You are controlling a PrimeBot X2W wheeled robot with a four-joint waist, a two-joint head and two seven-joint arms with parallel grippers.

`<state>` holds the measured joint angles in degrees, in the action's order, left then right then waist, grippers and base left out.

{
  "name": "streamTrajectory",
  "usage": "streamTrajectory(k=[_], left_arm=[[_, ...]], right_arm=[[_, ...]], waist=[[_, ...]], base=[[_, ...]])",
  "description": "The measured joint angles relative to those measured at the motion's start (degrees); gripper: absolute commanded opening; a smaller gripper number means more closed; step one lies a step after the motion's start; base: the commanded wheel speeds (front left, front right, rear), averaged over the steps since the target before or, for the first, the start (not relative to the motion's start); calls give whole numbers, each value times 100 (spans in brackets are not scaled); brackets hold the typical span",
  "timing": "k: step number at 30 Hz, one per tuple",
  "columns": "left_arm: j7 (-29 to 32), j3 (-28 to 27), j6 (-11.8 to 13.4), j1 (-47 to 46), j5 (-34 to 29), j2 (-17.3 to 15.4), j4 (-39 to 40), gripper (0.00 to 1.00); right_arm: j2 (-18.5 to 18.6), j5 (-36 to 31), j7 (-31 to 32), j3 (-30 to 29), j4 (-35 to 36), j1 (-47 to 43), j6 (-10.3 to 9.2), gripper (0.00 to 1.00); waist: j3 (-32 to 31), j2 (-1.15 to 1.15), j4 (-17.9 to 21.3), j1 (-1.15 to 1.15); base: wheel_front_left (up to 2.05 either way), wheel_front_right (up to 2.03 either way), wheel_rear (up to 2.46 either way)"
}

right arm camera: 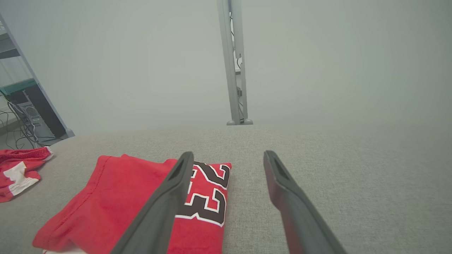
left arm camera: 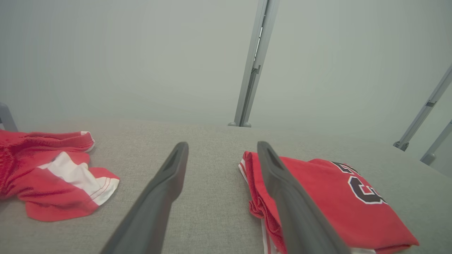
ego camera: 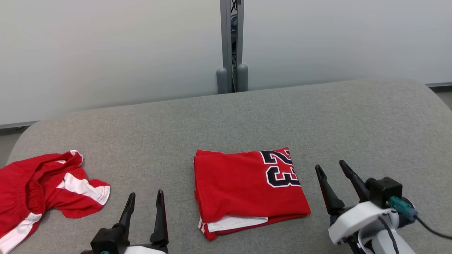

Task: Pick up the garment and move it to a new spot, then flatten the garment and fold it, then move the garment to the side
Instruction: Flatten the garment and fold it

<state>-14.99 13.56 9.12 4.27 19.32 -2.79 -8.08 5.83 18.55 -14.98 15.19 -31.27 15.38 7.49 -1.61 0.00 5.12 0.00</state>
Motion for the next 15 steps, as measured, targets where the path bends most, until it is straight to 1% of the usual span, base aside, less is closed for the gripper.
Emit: streamTrajectory(k=[1, 2, 6, 9, 11, 15], left_arm=[[0, -16, -4, 10, 0, 1, -54, 100], [0, -31, -3, 18, 0, -1, -78, 100], [0, -57, -2, 117, 63, -2, -97, 100], [0, -65, -31, 191, 100, -1, -141, 100], [0, -94, -49, 224, 78, 2, -179, 100], [0, -157, -126, 250, -119, -3, -104, 100]], right_arm=[[44, -152, 0, -41, 305, -209, 0, 100], [89, -268, 0, -25, 442, -319, 0, 100], [169, -457, 0, -36, 821, -758, 1, 100], [167, -572, 0, -164, 1094, -999, 1, 100], [158, -587, 0, -205, 1329, -1171, 1, 100], [120, -569, -1, -508, 1771, -1534, 1, 100]], waist=[[-52, 0, -2, 0], [-76, 0, -10, 0], [-186, 0, -51, 0], [-266, 0, -94, 0], [-306, 0, -135, 0], [-365, 0, -201, 0]], base=[[0, 0, 0], [0, 0, 0], [0, 0, 0], [0, 0, 0], [0, 0, 0], [0, 0, 0]])
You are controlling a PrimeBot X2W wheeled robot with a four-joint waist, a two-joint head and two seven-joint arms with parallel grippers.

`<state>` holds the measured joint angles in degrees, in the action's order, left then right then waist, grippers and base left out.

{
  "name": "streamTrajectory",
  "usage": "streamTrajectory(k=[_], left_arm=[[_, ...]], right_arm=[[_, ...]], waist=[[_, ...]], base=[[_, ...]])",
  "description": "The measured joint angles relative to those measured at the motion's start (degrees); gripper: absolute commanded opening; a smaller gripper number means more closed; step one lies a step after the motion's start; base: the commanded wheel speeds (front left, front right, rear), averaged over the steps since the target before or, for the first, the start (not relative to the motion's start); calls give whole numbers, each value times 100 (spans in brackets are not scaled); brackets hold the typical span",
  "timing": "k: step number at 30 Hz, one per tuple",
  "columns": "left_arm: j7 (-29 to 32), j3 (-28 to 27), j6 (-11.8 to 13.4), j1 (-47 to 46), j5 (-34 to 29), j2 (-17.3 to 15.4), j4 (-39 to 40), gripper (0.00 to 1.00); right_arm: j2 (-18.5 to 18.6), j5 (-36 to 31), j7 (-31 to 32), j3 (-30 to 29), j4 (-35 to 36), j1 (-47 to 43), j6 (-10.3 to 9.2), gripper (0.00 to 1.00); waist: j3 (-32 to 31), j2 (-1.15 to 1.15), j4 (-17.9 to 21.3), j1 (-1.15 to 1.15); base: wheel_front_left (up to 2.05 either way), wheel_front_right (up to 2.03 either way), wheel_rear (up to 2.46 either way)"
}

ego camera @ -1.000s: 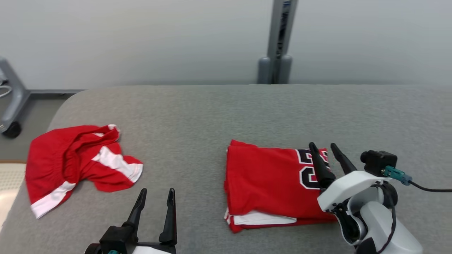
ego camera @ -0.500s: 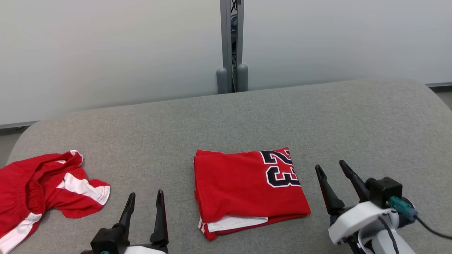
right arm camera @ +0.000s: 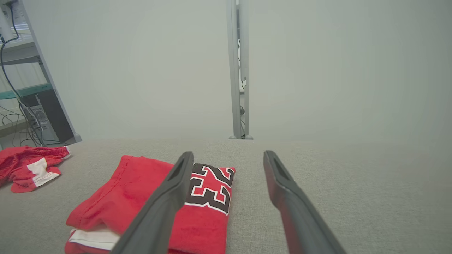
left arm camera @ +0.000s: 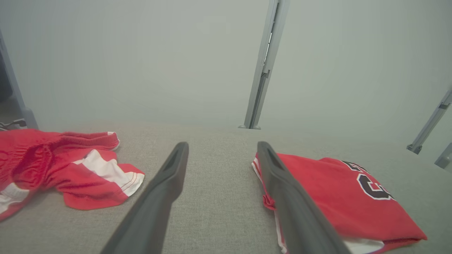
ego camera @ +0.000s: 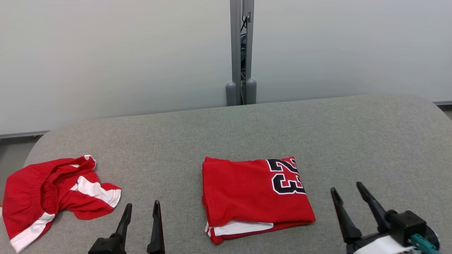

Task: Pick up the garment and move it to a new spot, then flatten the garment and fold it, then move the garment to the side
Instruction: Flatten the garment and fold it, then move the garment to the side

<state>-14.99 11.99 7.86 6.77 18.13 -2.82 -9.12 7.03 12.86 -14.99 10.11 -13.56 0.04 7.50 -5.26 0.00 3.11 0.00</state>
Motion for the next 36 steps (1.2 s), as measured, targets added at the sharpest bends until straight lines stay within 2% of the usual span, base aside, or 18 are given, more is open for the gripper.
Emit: streamTrajectory(k=[6, 23, 30, 36], left_arm=[[0, -103, -74, 156, -154, 2, 137, 100], [0, -124, -119, 339, -381, 2, 348, 100], [0, -80, -115, 334, -394, 2, 365, 100], [0, 29, -113, 281, -466, 2, 394, 100]], right_arm=[[-124, -21, 1, -290, 330, -339, 0, 100], [-176, 83, 0, -147, 474, -413, 0, 100], [-172, 737, 0, 7, -183, -244, -1, 100], [-232, 1399, 1, 42, -1093, 441, -1, 100]], waist=[[-21, 0, -32, 0], [19, 0, -110, 0], [74, 0, -220, 0], [271, 0, -309, 0]], base=[[0, 0, 0], [0, 0, 0], [0, 0, 0], [0, 0, 0]])
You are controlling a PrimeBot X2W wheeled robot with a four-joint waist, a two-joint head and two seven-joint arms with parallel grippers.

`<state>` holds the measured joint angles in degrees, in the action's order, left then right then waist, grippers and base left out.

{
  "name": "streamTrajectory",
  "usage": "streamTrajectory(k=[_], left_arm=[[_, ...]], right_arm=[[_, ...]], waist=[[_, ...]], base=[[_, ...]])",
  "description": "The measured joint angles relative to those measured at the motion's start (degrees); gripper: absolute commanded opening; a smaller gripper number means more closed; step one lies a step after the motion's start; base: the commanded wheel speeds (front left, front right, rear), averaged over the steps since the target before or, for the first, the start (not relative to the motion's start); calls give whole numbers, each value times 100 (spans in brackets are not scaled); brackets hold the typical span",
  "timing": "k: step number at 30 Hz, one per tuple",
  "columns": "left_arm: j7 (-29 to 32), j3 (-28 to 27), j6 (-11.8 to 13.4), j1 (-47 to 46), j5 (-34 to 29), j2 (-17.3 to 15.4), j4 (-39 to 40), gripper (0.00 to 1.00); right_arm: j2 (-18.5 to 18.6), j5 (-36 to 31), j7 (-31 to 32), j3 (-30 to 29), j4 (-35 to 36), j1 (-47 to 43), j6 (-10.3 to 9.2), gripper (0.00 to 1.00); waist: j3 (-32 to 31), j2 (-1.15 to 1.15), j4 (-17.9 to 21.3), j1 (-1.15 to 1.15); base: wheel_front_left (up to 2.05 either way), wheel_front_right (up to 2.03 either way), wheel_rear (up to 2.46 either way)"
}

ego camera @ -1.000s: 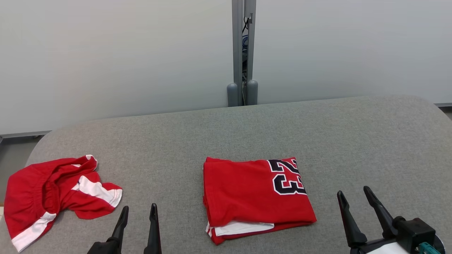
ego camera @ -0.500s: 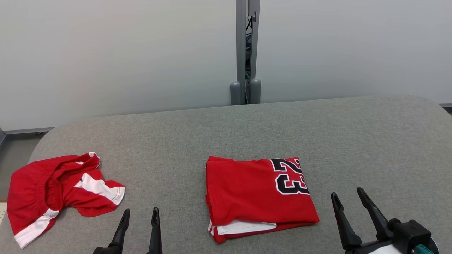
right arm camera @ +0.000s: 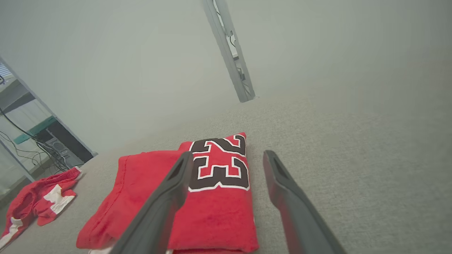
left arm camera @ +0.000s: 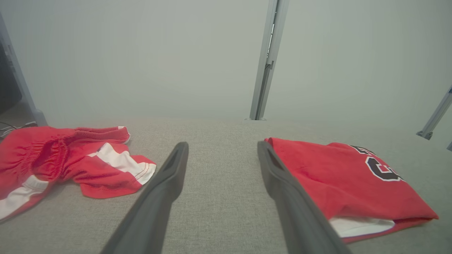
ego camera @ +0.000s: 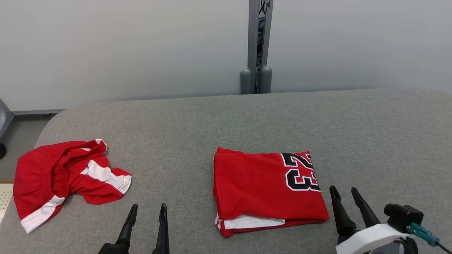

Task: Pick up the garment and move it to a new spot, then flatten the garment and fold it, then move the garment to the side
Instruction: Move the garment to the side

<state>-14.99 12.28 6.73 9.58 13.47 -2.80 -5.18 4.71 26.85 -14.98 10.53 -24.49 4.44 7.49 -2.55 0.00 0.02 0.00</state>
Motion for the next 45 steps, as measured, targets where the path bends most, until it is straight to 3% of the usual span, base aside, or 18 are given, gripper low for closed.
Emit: streamTrajectory(k=[4, 12, 18, 25, 27, 28, 30, 31, 39, 45], left_arm=[[0, 88, -13, -65, -58, -2, -9, 100], [0, 253, -70, -324, -136, 1, 7, 100], [0, 342, -68, -481, -136, 0, -20, 100], [0, 413, -64, -638, -129, 0, -79, 100], [0, 422, -64, -656, -130, 0, -91, 100], [0, 428, -64, -656, -130, 0, -103, 100], [0, 450, -66, -658, -136, -1, -123, 100], [0, 461, -69, -659, -142, 0, -135, 100], [0, 450, -120, -750, -182, 0, -122, 100], [0, 426, -118, -750, -182, -1, -68, 100]], right_arm=[[-21, 1024, 0, 258, -775, 538, 0, 100], [471, 2479, 303, 1040, -1751, 1438, 0, 100], [753, 3054, 438, 1561, -2163, 1790, 0, 100], [806, 3515, 505, 2142, -2418, 2034, 0, 100], [827, 3618, 495, 2281, -2452, 2089, 0, 83], [835, 3665, 487, 2354, -2466, 2104, 0, 49], [846, 3762, 461, 2492, -2498, 2114, 0, 29], [848, 3824, 449, 2539, -2519, 2117, 0, 2], [1059, 4021, 169, 2926, -2573, 2257, 0, 0], [1322, 3481, 13, 3063, -2402, 2524, 0, 0]], waist=[[158, 0, -103, 0], [515, 0, -318, 0], [768, 0, -442, 0], [910, 0, -558, 0], [908, 0, -575, 0], [902, 0, -581, 0], [885, 0, -597, 0], [871, 0, -608, 0], [858, 0, -737, 0], [881, 0, -727, 0]], base=[[0, 0, 0], [0, 0, 0], [0, 0, 0], [0, 0, 0], [0, 0, 0], [0, 0, 0], [0, 0, 0], [0, 0, 0], [0, 0, 0], [0, 0, 0]])
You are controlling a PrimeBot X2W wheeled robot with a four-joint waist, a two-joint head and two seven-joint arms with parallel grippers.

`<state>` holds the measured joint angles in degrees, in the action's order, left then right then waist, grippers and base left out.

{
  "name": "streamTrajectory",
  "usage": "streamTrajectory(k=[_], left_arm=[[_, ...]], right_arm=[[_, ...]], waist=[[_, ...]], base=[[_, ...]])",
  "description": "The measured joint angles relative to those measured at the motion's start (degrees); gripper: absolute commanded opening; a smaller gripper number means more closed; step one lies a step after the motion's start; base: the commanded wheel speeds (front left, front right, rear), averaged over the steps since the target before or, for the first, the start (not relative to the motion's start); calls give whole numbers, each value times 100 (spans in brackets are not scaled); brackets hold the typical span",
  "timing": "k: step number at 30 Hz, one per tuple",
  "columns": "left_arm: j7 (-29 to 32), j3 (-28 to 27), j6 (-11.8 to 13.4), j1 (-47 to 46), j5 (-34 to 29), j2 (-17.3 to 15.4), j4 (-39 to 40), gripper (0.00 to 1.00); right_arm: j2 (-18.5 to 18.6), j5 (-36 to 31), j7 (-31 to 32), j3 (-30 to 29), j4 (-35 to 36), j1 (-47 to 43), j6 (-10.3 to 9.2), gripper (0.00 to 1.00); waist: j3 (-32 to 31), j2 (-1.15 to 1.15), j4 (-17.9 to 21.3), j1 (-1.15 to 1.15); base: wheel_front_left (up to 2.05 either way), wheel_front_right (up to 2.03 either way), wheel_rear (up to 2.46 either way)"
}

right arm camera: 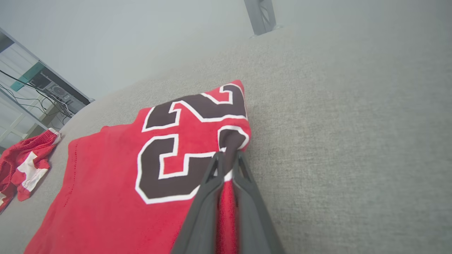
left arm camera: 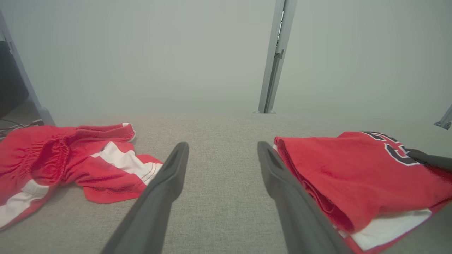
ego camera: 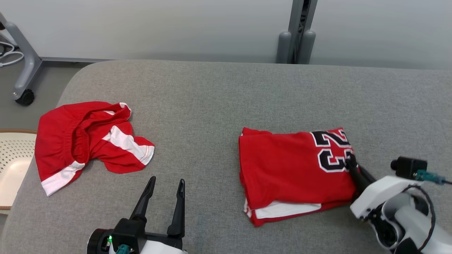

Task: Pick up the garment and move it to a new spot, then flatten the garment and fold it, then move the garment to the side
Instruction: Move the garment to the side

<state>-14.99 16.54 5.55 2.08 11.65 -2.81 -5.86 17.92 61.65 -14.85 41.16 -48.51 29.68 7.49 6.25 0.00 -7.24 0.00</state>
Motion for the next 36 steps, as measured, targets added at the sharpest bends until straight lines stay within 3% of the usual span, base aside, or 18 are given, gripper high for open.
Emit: streamTrajectory(k=[13, 22, 36], left_arm=[[0, 205, -89, -414, -168, 0, 201, 100], [0, 408, -214, -951, -305, 2, 108, 100], [0, 336, -347, -1577, -345, -46, -45, 100]], right_arm=[[-34, -1539, -7, -1209, 676, 234, 1, 0], [-304, -1985, -13, -1671, 879, 348, 1, 0], [-683, -2290, -13, -2057, 1054, 625, 0, 0]], waist=[[320, 0, 430, 0], [562, 0, 1116, 0], [1164, 0, 2535, 0]], base=[[0, 0, 0], [0, 0, 0], [0, 0, 0]])
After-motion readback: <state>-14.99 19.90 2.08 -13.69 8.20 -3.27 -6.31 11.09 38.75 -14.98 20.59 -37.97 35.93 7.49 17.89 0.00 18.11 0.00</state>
